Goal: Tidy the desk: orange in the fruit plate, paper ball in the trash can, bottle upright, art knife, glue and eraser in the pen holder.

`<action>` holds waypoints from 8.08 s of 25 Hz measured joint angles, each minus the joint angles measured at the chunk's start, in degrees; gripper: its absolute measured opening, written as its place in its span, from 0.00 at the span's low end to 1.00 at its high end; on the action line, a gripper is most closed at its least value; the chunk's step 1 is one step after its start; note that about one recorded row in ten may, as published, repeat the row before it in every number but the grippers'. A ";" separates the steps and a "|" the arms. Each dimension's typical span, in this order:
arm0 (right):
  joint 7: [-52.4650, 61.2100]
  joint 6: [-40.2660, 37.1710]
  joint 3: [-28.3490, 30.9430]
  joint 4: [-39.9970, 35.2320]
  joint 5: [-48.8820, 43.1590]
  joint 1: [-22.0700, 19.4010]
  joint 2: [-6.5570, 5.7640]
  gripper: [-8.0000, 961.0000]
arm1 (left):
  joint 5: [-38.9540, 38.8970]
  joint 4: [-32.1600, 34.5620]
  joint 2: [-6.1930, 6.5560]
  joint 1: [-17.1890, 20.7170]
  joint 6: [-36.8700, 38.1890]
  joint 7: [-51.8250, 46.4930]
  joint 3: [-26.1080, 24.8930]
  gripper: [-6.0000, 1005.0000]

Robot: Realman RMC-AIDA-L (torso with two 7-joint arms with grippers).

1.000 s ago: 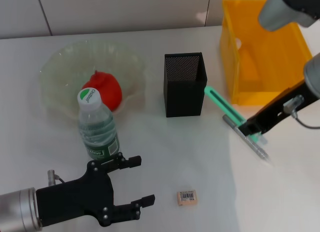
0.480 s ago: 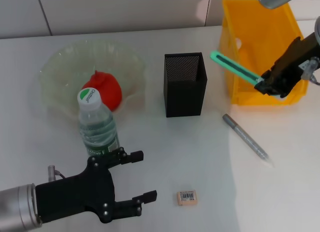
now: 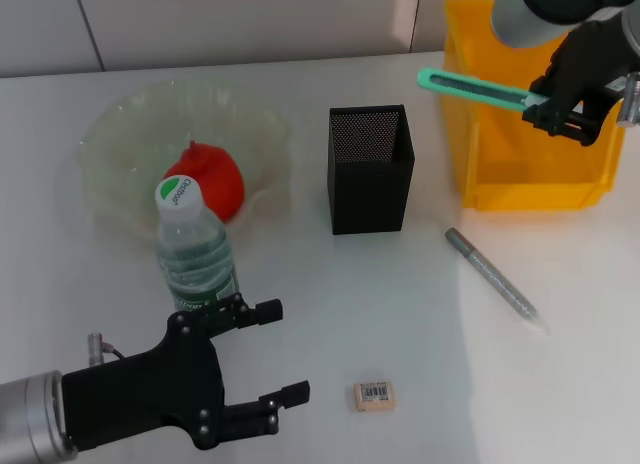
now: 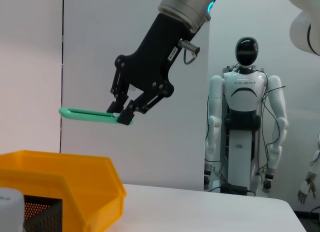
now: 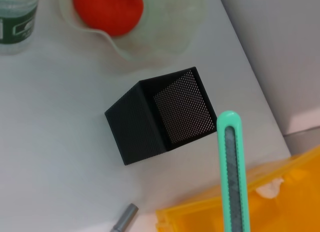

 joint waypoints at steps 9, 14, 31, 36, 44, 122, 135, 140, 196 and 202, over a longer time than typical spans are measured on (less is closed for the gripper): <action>-8.82 2.72 0.47 -2.22 -0.24 -0.41 -0.35 0.18 | -0.42 0.66 0.00 1.10 0.49 0.64 -2.21 0.80; -16.02 5.60 1.39 -3.17 -0.27 -2.90 -0.27 0.18 | -0.83 0.95 0.21 1.25 1.05 1.43 -2.19 0.80; -41.80 16.70 -1.64 0.44 -0.24 -9.19 0.10 0.18 | -2.18 0.47 -0.24 4.15 2.54 3.68 -1.91 0.80; -45.03 20.00 -3.23 4.15 -0.35 -8.39 -0.19 0.18 | -2.19 0.29 -0.18 4.23 2.70 3.69 -1.69 0.80; -48.04 25.07 -4.41 10.79 -0.46 -5.15 -1.28 0.18 | -2.01 0.21 -0.13 3.84 3.14 3.62 -1.67 0.80; -43.71 28.61 -3.90 26.13 -0.28 11.07 -0.79 0.44 | -2.19 -2.37 -0.10 1.86 5.37 5.31 -1.77 0.80; -25.49 28.96 27.28 2.94 36.74 -6.13 0.21 0.48 | -2.33 -1.03 0.25 3.09 7.30 5.34 -4.32 0.80; -26.74 30.19 30.33 7.47 58.79 -21.52 0.35 0.52 | -2.38 0.35 0.51 2.78 9.49 4.43 -5.02 0.80; -63.48 7.51 48.45 57.87 54.11 -34.91 0.39 0.84 | 40.12 65.22 -0.44 -14.31 -20.61 -97.24 50.26 0.78; -63.56 8.19 48.43 58.22 53.51 -34.60 0.40 0.84 | 41.01 63.13 -0.45 -14.04 -25.42 -96.69 55.54 0.78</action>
